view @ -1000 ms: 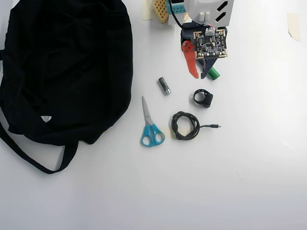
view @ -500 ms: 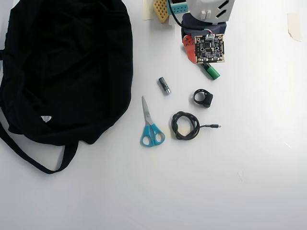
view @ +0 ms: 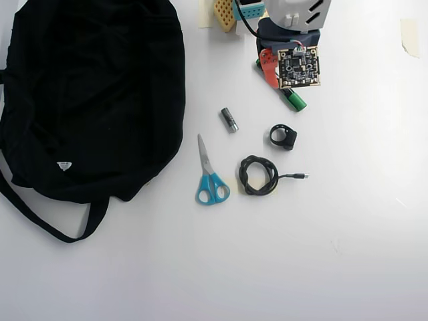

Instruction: Put the green marker into the black bag

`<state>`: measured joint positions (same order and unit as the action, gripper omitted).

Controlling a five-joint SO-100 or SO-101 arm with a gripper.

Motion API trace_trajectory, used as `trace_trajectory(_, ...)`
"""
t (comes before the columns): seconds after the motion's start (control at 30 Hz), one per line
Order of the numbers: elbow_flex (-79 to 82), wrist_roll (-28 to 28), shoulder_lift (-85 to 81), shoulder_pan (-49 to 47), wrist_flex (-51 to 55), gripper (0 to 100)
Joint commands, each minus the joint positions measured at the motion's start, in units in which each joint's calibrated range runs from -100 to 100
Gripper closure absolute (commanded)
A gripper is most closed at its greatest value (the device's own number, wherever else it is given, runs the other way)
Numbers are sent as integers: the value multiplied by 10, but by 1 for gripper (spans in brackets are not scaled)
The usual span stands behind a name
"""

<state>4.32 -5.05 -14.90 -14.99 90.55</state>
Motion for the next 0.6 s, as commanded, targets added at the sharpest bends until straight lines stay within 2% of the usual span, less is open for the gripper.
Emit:
trace_trajectory(0.0,-23,3,-9,-16,0,98)
trace_trajectory(0.27,-14,3,-9,-77,4,98)
trace_trajectory(0.57,65,3,-9,-132,4,97)
